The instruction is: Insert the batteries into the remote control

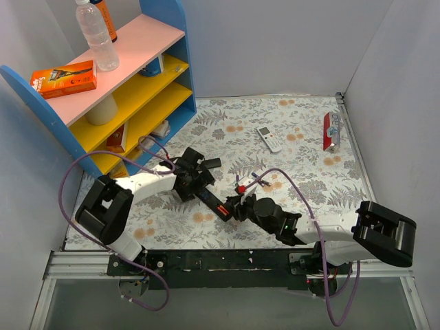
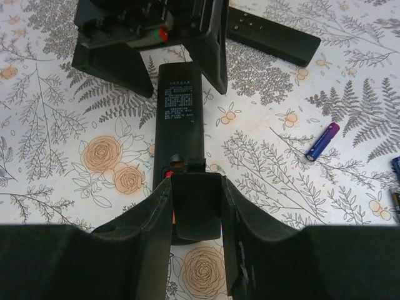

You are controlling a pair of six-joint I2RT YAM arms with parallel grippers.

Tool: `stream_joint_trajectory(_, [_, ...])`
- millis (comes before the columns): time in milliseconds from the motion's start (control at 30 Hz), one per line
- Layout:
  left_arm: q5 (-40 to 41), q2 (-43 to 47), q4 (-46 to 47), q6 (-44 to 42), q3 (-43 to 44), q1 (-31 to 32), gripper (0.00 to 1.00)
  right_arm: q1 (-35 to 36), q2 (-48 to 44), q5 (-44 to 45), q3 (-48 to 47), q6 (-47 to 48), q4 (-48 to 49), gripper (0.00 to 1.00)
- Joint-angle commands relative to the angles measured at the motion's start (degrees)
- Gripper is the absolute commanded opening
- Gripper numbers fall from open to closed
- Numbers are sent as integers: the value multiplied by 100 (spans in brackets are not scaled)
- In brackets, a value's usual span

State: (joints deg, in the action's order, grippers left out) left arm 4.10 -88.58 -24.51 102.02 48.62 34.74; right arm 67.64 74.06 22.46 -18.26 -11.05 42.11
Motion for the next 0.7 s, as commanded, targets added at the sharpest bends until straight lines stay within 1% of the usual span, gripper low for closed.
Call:
stream_joint_trajectory(0, [521, -493, -817, 107, 385, 234, 87, 30, -339, 311, -151, 182, -53, 1])
stream_joint_trajectory(100, [566, -739, -906, 353, 473, 384, 83, 30, -454, 356, -134, 261, -89, 1])
stream_joint_trajectory(133, [609, -810, -1002, 432, 499, 445, 78, 39, -480, 364, -125, 296, -89, 1])
stream_joint_trajectory(200, [610, -968, -1125, 608, 578, 498, 73, 30, -550, 391, -108, 358, -97, 1])
stream_joint_trajectory(233, [662, -1003, -1178, 705, 596, 525, 67, 30, -559, 391, -107, 375, -97, 1])
stream_joint_trajectory(433, [732, -1100, -1205, 1250, 675, 534, 48, 13, -621, 303, -11, 551, 131, 1])
stream_joint_trajectory(467, [776, -1127, -1222, 1303, 710, 534, 44, 21, -595, 294, -11, 551, 157, 1])
stream_joint_trajectory(567, [855, -1284, -1310, 1487, 938, 507, 37, 4, -481, 250, 7, 560, 412, 1])
stream_joint_trajectory(667, [821, -1434, -1372, 1575, 1123, 367, 36, 4, -253, 207, 42, 604, 798, 1])
